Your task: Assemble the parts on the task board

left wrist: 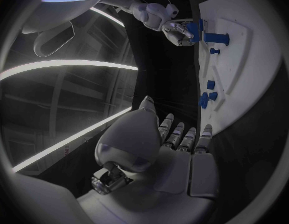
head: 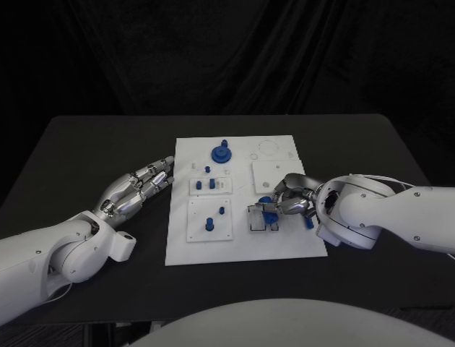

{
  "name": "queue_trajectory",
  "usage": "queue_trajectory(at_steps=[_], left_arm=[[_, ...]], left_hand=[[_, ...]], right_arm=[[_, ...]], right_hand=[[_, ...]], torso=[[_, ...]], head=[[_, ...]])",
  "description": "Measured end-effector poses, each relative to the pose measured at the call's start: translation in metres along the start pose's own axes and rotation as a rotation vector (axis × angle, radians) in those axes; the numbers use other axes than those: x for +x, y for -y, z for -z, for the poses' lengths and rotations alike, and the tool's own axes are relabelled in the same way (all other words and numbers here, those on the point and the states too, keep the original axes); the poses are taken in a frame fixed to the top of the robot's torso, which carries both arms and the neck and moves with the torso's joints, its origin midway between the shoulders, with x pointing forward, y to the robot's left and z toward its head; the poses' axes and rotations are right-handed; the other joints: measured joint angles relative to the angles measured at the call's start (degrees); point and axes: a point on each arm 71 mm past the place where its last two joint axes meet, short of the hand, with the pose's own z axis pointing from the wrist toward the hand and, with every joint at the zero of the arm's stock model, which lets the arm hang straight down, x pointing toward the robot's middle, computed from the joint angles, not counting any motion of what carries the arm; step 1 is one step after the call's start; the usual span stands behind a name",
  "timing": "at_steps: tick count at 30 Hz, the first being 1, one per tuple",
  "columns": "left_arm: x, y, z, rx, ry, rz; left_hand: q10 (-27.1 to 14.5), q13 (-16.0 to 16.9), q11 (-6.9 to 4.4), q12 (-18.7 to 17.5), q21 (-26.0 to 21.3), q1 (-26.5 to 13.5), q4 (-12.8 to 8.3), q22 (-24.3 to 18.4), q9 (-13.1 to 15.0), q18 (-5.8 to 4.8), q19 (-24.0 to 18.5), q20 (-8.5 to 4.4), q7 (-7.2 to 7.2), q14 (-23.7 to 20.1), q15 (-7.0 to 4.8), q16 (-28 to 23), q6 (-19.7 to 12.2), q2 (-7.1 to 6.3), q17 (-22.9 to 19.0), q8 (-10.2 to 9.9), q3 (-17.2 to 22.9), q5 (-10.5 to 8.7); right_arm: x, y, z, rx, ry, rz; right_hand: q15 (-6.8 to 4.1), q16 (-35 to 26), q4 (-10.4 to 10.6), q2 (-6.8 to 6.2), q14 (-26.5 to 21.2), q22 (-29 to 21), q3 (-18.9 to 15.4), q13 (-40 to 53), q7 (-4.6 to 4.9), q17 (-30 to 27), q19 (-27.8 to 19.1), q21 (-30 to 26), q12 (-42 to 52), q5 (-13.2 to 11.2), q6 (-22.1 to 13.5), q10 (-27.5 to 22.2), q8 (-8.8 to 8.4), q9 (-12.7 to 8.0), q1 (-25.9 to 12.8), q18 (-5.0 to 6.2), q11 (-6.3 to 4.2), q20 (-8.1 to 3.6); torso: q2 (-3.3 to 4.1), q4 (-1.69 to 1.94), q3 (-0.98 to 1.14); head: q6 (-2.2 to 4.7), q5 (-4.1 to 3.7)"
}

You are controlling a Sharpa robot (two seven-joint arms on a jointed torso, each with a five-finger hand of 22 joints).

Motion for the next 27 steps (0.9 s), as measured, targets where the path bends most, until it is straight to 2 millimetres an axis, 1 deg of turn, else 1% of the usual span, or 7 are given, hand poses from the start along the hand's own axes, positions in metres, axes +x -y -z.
queue_trajectory(at_steps=[2, 6, 11, 18, 19, 22, 27], left_arm=[[0.0, 0.0, 0.0, 0.0, 0.0, 0.0], [0.0002, 0.0, -0.0001, 0.0, -0.001, 0.001], [0.0005, 0.0, -0.0003, 0.0, -0.002, 0.001], [0.0005, -0.0001, -0.0004, 0.0, -0.002, 0.002], [0.0005, -0.0001, -0.0005, 0.0, -0.003, 0.002], [0.0005, -0.0003, -0.0008, 0.0, -0.003, 0.002], [0.0001, -0.0006, -0.001, 0.0, -0.003, 0.002]], left_hand=[[0.0, 0.0, 0.0, 0.0, 0.0, 0.0, 0.0, 0.0, 0.0, 0.0, 0.0, 0.0, 0.0, 0.0, 0.0, 0.0, 0.0, 0.0, 0.0, 0.0, 0.0, 0.0], [0.0, 0.0, 0.0, 0.0, 0.0, 0.0, 0.0, 0.0, 0.0, 0.0, 0.0, 0.0, 0.0, 0.0, 0.0, 0.0, 0.0, 0.0, 0.01, 0.0, 0.0, 0.0], [0.0, 0.0, 0.0, 0.0, 0.0, 0.0, 0.0, 0.0, 0.0, 0.0, 0.0, 0.0, 0.0, 0.0, 0.0, 0.0, 0.0, 0.0, 0.01, 0.0, 0.0, 0.0], [0.0, 0.0, 0.0, 0.0, 0.0, 0.0, 0.0, 0.01, 0.04, 0.0, 0.0, 0.0, 0.0, 0.0, 0.0, 0.0, 0.0, 0.0, 0.02, 0.0, 0.0, 0.0], [0.0, -0.01, 0.0, 0.0, 0.0, 0.0, 0.0, 0.0, 0.04, 0.0, 0.0, 0.0, 0.0, 0.0, 0.0, 0.0, 0.0, 0.0, 0.02, 0.0, 0.0, 0.0], [0.0, -0.06, 0.0, 0.0, 0.0, 0.0, 0.0, -0.05, 0.04, 0.0, 0.0, 0.0, 0.0, 0.0, 0.0, 0.0, 0.0, 0.0, 0.03, 0.0, 0.0, 0.0], [0.0, -0.05, 0.0, 0.0, 0.0, 0.0, 0.0, -0.04, 0.04, 0.01, 0.0, 0.0, 0.0, 0.0, 0.0, 0.0, 0.0, 0.0, 0.04, 0.0, 0.0, 0.0]], right_arm=[[0.0015, -0.0002, -0.0008, 0.002, -0.007, 0.0], [0.0036, -0.0001, -0.0024, 0.006, -0.018, 0.003], [0.0057, 0.0001, -0.0038, 0.013, -0.032, 0.008], [0.0074, 0.0, -0.0046, 0.017, -0.043, 0.014], [0.0075, 0.0, -0.0047, 0.017, -0.044, 0.014], [0.0076, 0.0001, -0.0048, 0.018, -0.045, 0.015], [0.0074, 0.0005, -0.0047, 0.018, -0.045, 0.018]], right_hand=[[0.0, 0.0, -0.19, 0.27, 0.0, 0.0, 0.05, 0.02, 0.18, 0.0, 0.0, -0.01, 0.0, -0.46, -0.18, 0.0, 0.0, -0.01, -0.27, 0.0, 0.0, 0.0], [0.0, -0.18, -0.56, 0.44, 0.0, 0.0, -0.54, 0.02, 0.32, 0.0, 0.0, -0.24, 0.0, -3.77, -0.5, 0.0, 0.06, -0.01, -1.48, -0.01, 0.0, 0.0], [0.0, -0.41, -0.29, 1.21, 0.0, -0.01, -2.49, 0.02, 0.26, 0.0, 0.0, -0.63, 0.0, -8.85, -1.12, 0.01, -0.02, 0.01, -4.07, 0.0, -0.01, 0.0], [0.01, -0.4, -0.18, 1.44, 0.0, -0.01, -4.25, 0.01, 0.41, 0.0, 0.0, -0.9, 0.0, -13.51, -1.61, 0.01, -0.28, -0.21, -6.29, 0.0, -0.01, 0.0], [0.01, -0.41, -0.18, 1.51, 0.0, -0.01, -4.58, 0.01, 0.41, 0.0, 0.0, -0.9, 0.0, -14.13, -1.61, 0.01, -0.28, -0.24, -6.76, 0.0, 0.0, 0.0], [0.01, -0.41, -0.27, 2.12, 0.0, -0.02, -6.72, 0.01, 0.62, 0.0, 0.0, -1.14, 0.0, -13.99, -1.82, -0.23, -0.28, -0.24, -8.15, 0.0, 0.24, 0.0], [0.02, -0.67, -0.25, 2.5, 0.0, -0.02, -9.6, 0.01, 0.82, 0.0, 0.0, -1.14, 0.0, -17.68, -2.02, -0.23, -0.28, -0.3, -8.83, 0.0, 0.23, 0.0]], torso=[[0.0, -0.01, 0.0], [0.0, -0.03, 0.01], [0.0, -0.03, 0.02], [0.01, -0.04, 0.02], [0.01, -0.04, 0.02], [0.01, -0.04, 0.02], [-0.01, -0.04, 0.02]], head=[[0.0, 0.0], [0.0, -0.03], [0.0, 0.06], [0.0, 0.19], [0.0, 0.19], [0.0, 0.24], [0.0, 0.33]])
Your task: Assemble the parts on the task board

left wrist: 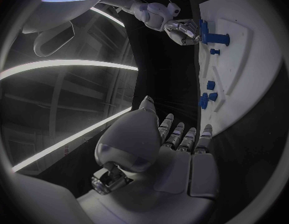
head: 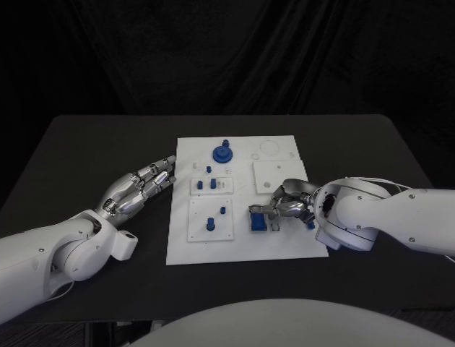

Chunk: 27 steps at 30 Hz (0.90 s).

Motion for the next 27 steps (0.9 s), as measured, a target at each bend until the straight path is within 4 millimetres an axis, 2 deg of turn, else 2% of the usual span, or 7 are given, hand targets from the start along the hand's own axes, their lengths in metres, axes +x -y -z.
queue_trajectory(at_steps=[2, 6, 14, 21, 23, 25, 27], left_arm=[[0.0, 0.0, 0.0, 0.0, 0.0, 0.0], [0.0, 0.0, 0.0, -0.001, 0.0, 0.0], [0.0, -0.002, 0.0, -0.003, -0.001, 0.003], [0.0, -0.002, 0.002, -0.005, 0.0, 0.004], [0.0, -0.002, 0.002, -0.005, 0.0, 0.004], [0.0, -0.002, 0.002, -0.006, 0.001, 0.004], [0.0, -0.003, 0.002, -0.006, 0.001, 0.004]], left_hand=[[0.0, 0.0, 0.0, 0.0, 0.0, 0.0, 0.0, 0.0, 0.0, -0.01, 0.0, 0.0, 0.0, 0.0, 0.0, 0.0, 0.0, 0.0, 0.0, 0.0, 0.0, 0.0], [0.0, 0.0, 0.0, 0.0, 0.0, 0.0, 0.0, 0.0, 0.0, -0.01, 0.0, 0.0, 0.0, 0.0, 0.0, 0.0, 0.0, 0.0, 0.0, 0.0, 0.0, 0.0], [0.0, 0.0, 0.0, 0.0, 0.0, 0.0, 0.0, 0.01, -0.01, -0.01, 0.0, 0.0, 0.0, 0.0, 0.0, 0.0, 0.0, 0.0, 0.01, 0.0, 0.0, 0.22], [0.0, 0.01, 0.0, 0.0, 0.0, 0.0, 0.0, 0.01, -0.01, 0.0, 0.0, 0.0, 0.0, 0.0, 0.0, 0.0, 0.0, 0.0, 0.0, 0.0, 0.0, 0.22], [0.0, 0.01, 0.0, 0.0, 0.0, 0.0, 0.0, 0.01, -0.01, 0.0, 0.0, 0.0, 0.0, 0.0, 0.0, 0.0, 0.0, 0.0, -0.01, 0.0, 0.0, 0.22], [0.0, 0.01, 0.0, 0.0, 0.0, 0.0, 0.0, 0.01, -0.01, -0.01, 0.0, 0.0, 0.0, 0.0, 0.0, 0.0, 0.0, 0.0, -0.03, 0.0, 0.0, 0.22], [0.0, 0.01, 0.0, 0.0, 0.0, 0.0, 0.0, 0.01, -0.01, 0.0, 0.0, 0.0, 0.0, 0.0, 0.0, 0.0, 0.0, 0.0, -0.04, 0.0, 0.0, 0.22]], right_arm=[[0.0, 0.001, 0.0, 0.001, 0.001, 0.0], [-0.001, 0.002, 0.001, 0.001, 0.005, 0.0], [-0.005, 0.005, 0.005, -0.013, 0.034, -0.016], [-0.016, 0.015, 0.019, -0.018, 0.077, -0.031], [-0.025, 0.017, 0.025, -0.018, 0.099, -0.028], [-0.032, 0.019, 0.029, -0.017, 0.118, -0.024], [-0.038, 0.021, 0.033, -0.011, 0.134, -0.012]], right_hand=[[0.0, 0.0, 0.05, 0.27, 0.0, 0.0, -1.68, 0.0, 0.0, 0.0, 0.0, 0.0, 0.0, -2.1, 0.0, 0.0, 0.0, 0.0, -0.71, 0.0, 0.0, 0.0], [0.0, 0.0, 0.12, 0.66, 0.0, 0.0, -3.2, 0.0, 0.0, 0.0, 0.0, 0.0, 0.0, -3.35, 0.0, 0.0, 0.0, 0.0, -1.54, 0.0, 0.0, 0.0], [0.01, 0.05, -0.09, 2.16, 0.0, -0.01, -4.91, 0.0, -0.21, 0.0, 0.0, 0.0, 0.0, -2.1, 0.21, 0.0, 0.84, 0.31, -1.8, 0.0, 0.0, 0.0], [0.0, 0.24, -0.14, 3.11, 0.0, -0.01, -6.46, -0.01, -0.41, 0.0, 0.0, 0.01, 0.0, 5.39, 0.41, 0.0, 1.06, 0.36, 3.25, -0.01, 0.0, 0.0], [0.01, 0.24, -0.24, 3.19, 0.0, -0.01, -6.65, -0.01, -0.3, 0.0, 0.0, 0.03, 0.0, 9.34, 0.3, 0.0, 1.06, 0.27, 4.85, 0.0, 0.0, 0.0], [0.01, 0.24, -0.11, 3.2, 0.0, -0.01, -6.82, -0.01, -0.2, 0.0, 0.0, 0.19, 0.0, 10.96, 0.2, 0.0, 1.06, 0.14, 5.18, 0.0, 0.0, 0.0], [0.01, 0.54, -0.32, 2.89, 0.0, 0.01, -7.03, -0.01, -0.41, 0.0, 0.0, 0.59, 0.0, 15.87, 0.0, 0.0, 1.06, -0.11, 7.11, 0.0, 0.0, 0.0]], torso=[[-0.01, 0.0, -0.01], [-0.03, 0.0, -0.01], [-0.03, 0.01, 0.0], [-0.01, -0.01, 0.02], [-0.01, -0.01, 0.02], [-0.02, -0.01, 0.02], [-0.03, -0.02, 0.03]], head=[[0.0, 0.04], [0.0, 0.12], [0.0, 0.26], [0.0, 0.38], [0.0, 0.36], [0.0, 0.27], [0.0, 0.17]])
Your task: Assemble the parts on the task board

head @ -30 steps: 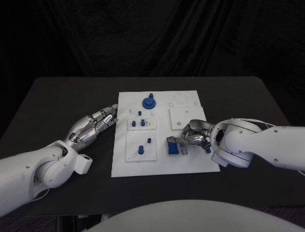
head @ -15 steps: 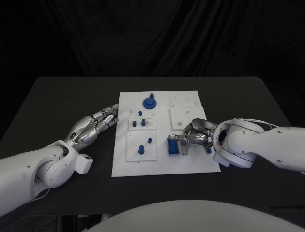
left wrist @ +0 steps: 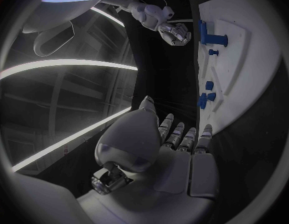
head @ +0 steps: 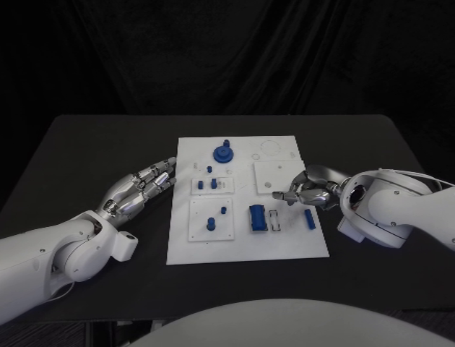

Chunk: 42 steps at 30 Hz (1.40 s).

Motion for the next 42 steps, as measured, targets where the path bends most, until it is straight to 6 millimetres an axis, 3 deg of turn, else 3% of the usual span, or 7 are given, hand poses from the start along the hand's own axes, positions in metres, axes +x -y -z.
queue_trajectory(at_steps=[5, 8, 19, 26, 32, 42], left_arm=[[0.001, 0.0, -0.001, 0.001, -0.002, 0.001], [0.001, 0.0, -0.001, 0.001, -0.002, 0.001], [0.0, 0.0, 0.0, -0.001, 0.001, 0.0], [0.001, -0.001, 0.0, 0.0, -0.001, 0.001], [0.001, -0.001, 0.0, -0.001, -0.001, 0.001], [0.0, -0.001, 0.0, -0.001, 0.0, 0.001]], left_hand=[[0.0, 0.0, 0.0, 0.0, 0.0, 0.0, 0.0, 0.0, 0.0, 0.0, 0.0, 0.0, 0.0, 0.0, 0.0, 0.0, 0.0, 0.0, 0.0, 0.0, 0.0, 0.0], [0.0, 0.0, 0.0, 0.0, 0.0, 0.0, 0.0, 0.0, 0.0, 0.0, 0.0, 0.0, 0.0, 0.0, 0.0, 0.0, 0.0, 0.0, 0.0, 0.0, 0.0, 0.0], [0.0, 0.0, 0.0, 0.0, 0.0, 0.0, 0.0, 0.01, -0.01, 0.0, 0.0, 0.0, 0.0, 0.0, 0.0, 0.0, 0.0, 0.0, 0.01, 0.0, 0.0, 0.0], [0.0, 0.01, 0.0, 0.0, 0.0, 0.0, 0.0, 0.01, -0.01, 0.0, 0.0, 0.0, 0.0, 0.0, 0.0, 0.0, 0.0, 0.0, 0.02, 0.0, 0.0, 0.0], [0.0, 0.01, 0.0, 0.0, 0.0, 0.0, 0.0, 0.01, -0.01, -0.01, 0.0, 0.0, 0.0, 0.0, 0.0, 0.0, 0.0, 0.0, 0.03, 0.0, 0.0, 0.0], [0.0, 0.01, 0.0, 0.0, 0.0, 0.23, -0.17, 0.01, -0.01, 0.0, 0.0, 0.0, 0.0, 0.0, 0.0, 0.0, 0.0, 0.23, 0.04, 0.0, 0.17, 0.38]], right_arm=[[-0.009, 0.009, 0.003, 0.026, 0.026, 0.087], [-0.01, 0.015, 0.003, 0.048, 0.027, 0.165], [-0.001, 0.031, 0.006, 0.104, 0.043, 0.419], [-0.001, 0.034, 0.005, 0.118, 0.056, 0.472], [0.004, 0.036, 0.005, 0.123, 0.049, 0.495], [0.014, 0.036, 0.003, 0.124, 0.024, 0.503]], right_hand=[[0.0, 0.35, 0.0, -0.91, 0.0, 0.02, 0.0, 0.0, 0.0, 0.0, 0.0, 0.6, 0.0, 7.56, 0.0, 0.0, -0.54, -0.48, 3.07, 0.0, 0.0, 0.0], [0.0, 0.35, 0.0, -1.27, 0.0, 0.02, 0.0, 0.0, 0.2, 0.0, 0.0, 0.58, 0.0, 9.71, -0.2, 0.0, -0.85, -0.74, 4.29, 0.0, 0.0, 0.0], [0.0, 0.35, 0.0, -1.35, 0.0, 0.01, 0.0, -0.01, 0.2, 0.0, 0.0, 0.36, 0.0, 10.11, -0.2, 0.0, -0.85, -0.81, 4.82, 0.0, 0.0, 0.0], [0.0, 0.35, 0.0, -1.35, 0.0, 0.01, 0.0, -0.01, 0.2, 0.0, 0.0, 0.36, 0.0, 10.1, -0.2, 0.0, -0.85, -0.86, 4.82, 0.0, 0.0, 0.0], [0.0, 0.35, 0.0, -1.35, 0.0, 0.0, 0.0, -0.01, 0.2, 0.0, 0.0, 0.36, 0.0, 8.74, -0.2, 0.0, -0.85, -1.06, 4.82, 0.01, 0.0, 0.0], [0.44, -0.07, 0.16, -0.88, -0.01, 0.0, -0.15, -0.01, 0.82, 0.0, -0.06, 0.11, 0.0, 9.04, -0.82, 0.05, -3.74, -3.01, 4.77, 0.0, 0.47, 0.37]], torso=[[-0.06, 0.0, -0.02], [-0.1, 0.03, -0.08], [-0.04, 0.03, -0.14], [0.11, 0.05, -0.04], [0.19, 0.04, 0.05], [0.2, 0.07, 0.01]], head=[[0.0, -0.29], [0.0, -0.34], [0.0, -0.27], [0.0, -0.64], [0.0, -0.62], [0.0, -0.59]])
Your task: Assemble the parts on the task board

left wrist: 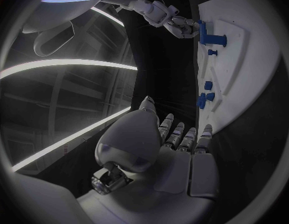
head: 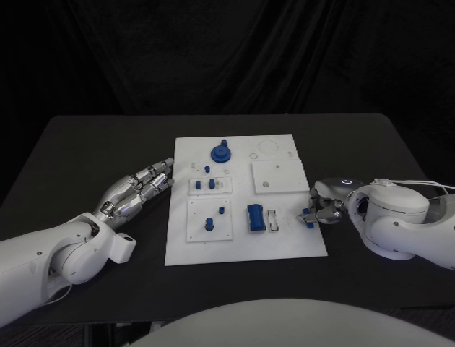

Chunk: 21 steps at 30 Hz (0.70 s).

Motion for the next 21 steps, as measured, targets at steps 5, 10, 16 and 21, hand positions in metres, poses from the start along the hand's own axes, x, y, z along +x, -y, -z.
queue_trajectory(at_steps=[5, 10, 16, 21], left_arm=[[0.0, -0.0002, -0.0002, 0.0, 0.0, 0.0], [0.0005, -0.0004, -0.0007, 0.0, -0.001, 0.0], [0.0005, -0.0006, -0.0008, 0.0, -0.001, 0.001], [0.0003, -0.0008, -0.0005, -0.001, -0.001, 0.001]], left_hand=[[0.0, 0.0, 0.0, 0.0, 0.0, 0.18, -0.16, -0.05, 0.0, 0.0, 0.0, 0.0, 0.0, 0.0, 0.0, 0.0, 0.0, 0.18, 0.0, 0.0, 0.16, 0.29], [0.0, 0.0, 0.0, 0.0, 0.0, 0.25, -0.32, -0.05, 0.0, 0.0, 0.0, 0.0, 0.0, 0.0, 0.0, 0.0, 0.0, 0.25, 0.01, 0.0, 0.32, 0.67], [-0.21, 0.0, 0.21, 0.0, 0.0, 0.53, -0.55, -0.05, -0.01, 0.0, 0.0, 0.0, 0.12, 0.0, 0.0, 0.0, -0.12, 0.53, -0.03, 0.0, 0.55, 1.34], [-0.21, 0.0, 0.21, 0.0, 0.0, 0.78, -0.95, -0.05, 0.0, 0.0, 0.0, 0.0, 0.21, -0.21, 0.21, 0.0, -0.21, 0.78, -0.04, 0.0, 0.96, 2.1]], right_arm=[[0.0005, -0.0016, -0.0018, -0.001, -0.005, -0.005], [0.0002, -0.0024, -0.0036, 0.001, -0.012, -0.016], [0.0, -0.0028, -0.0048, 0.004, -0.017, -0.05], [0.0004, -0.0005, -0.0051, 0.018, -0.015, -0.127]], right_hand=[[0.36, -0.03, -0.42, 0.51, -0.05, -0.01, 1.28, 0.0, 0.4, 0.0, -0.15, -0.21, 0.0, 7.36, 0.43, 0.06, -2.65, -2.16, 3.11, 0.0, 0.46, 0.26], [0.36, -0.26, -1.5, 0.14, -0.05, -0.01, 4.55, 0.0, 0.52, 0.0, -0.15, -0.57, 0.0, 15.23, 0.76, 0.06, -4.03, -2.09, 7.8, -0.01, 0.46, 0.26], [0.47, -0.55, -2.5, -0.96, 0.05, -0.01, 8.71, 0.0, 1.18, 0.0, 0.05, -1.75, 0.0, 17.49, 0.9, -0.03, -5.27, 1.08, 11.05, 0.0, 0.78, 0.46], [0.73, -0.55, -1.21, -1.8, -0.09, -0.01, 10.83, 0.0, 1.49, 0.0, -0.06, -2.0, 0.0, 14.86, 0.67, -0.06, -6.33, 1.32, 13.01, 0.0, 1.0, 0.75]], torso=[[-0.02, 0.03, -0.02], [-0.05, 0.04, -0.02], [-0.07, 0.04, -0.01], [-0.08, 0.04, 0.0]], head=[[0.0, -0.16], [0.0, -0.13], [0.0, 0.02], [0.0, 0.05]])
